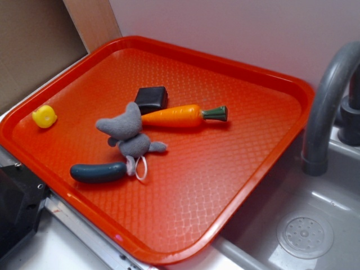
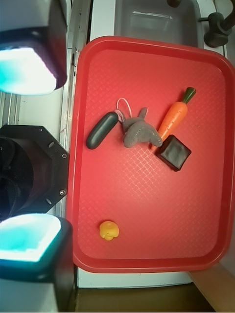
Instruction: Grab the gray animal.
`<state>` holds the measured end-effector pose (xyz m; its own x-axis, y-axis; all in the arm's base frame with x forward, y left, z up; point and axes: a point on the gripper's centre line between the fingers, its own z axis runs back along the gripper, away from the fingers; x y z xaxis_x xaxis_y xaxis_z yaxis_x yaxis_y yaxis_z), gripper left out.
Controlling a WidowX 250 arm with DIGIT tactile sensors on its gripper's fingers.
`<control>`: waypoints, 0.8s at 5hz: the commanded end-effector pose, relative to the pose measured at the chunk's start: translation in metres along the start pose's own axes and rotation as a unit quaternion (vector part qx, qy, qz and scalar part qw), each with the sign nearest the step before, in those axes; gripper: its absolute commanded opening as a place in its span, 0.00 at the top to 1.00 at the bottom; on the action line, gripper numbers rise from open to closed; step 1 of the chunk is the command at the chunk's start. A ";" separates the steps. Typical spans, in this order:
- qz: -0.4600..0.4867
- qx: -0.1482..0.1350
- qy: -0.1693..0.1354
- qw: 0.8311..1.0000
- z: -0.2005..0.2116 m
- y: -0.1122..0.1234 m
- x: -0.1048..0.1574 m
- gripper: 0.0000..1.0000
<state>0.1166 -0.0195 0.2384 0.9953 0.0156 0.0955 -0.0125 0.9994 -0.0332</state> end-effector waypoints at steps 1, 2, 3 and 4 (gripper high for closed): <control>0.000 0.000 0.000 1.000 0.000 0.000 0.000 0.00; 0.015 -0.044 -0.002 0.999 -0.018 0.002 0.009 0.00; 0.043 -0.070 -0.003 0.997 -0.037 0.010 0.022 0.00; 0.068 -0.055 -0.003 0.996 -0.068 0.017 0.039 0.00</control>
<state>0.1605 -0.0046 0.1684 0.9868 0.1491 0.0637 -0.1378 0.9782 -0.1555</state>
